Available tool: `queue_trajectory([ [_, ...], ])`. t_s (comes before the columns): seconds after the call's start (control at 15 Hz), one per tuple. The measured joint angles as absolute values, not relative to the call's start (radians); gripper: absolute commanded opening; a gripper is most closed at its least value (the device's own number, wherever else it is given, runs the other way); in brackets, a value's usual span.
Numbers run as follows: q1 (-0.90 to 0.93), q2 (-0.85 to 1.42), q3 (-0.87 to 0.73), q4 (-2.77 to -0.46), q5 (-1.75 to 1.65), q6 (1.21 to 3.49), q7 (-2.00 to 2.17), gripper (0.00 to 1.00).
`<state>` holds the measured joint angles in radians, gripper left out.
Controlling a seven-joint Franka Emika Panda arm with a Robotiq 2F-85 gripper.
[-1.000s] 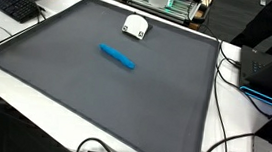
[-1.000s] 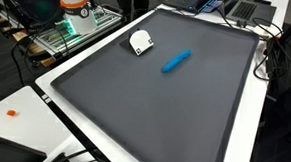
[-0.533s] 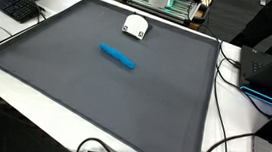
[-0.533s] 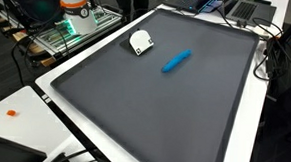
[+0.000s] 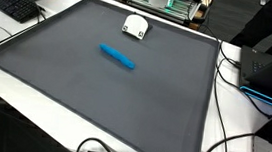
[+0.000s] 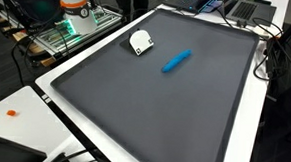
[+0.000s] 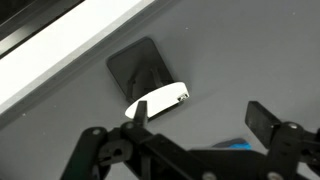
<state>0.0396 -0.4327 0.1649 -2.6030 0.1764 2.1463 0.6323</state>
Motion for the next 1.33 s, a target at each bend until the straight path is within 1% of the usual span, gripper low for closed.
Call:
queue_trajectory([
  [0.53, 0.012, -0.321, 0.156, -2.706, 0.300, 2.396, 0.895, 1.00],
  [1.07, 0.012, -0.302, 0.154, -2.697, 0.297, 2.409, 0.919, 1.00],
  [1.33, 0.006, -0.248, 0.150, -2.699, 0.300, 2.452, 0.988, 1.00],
])
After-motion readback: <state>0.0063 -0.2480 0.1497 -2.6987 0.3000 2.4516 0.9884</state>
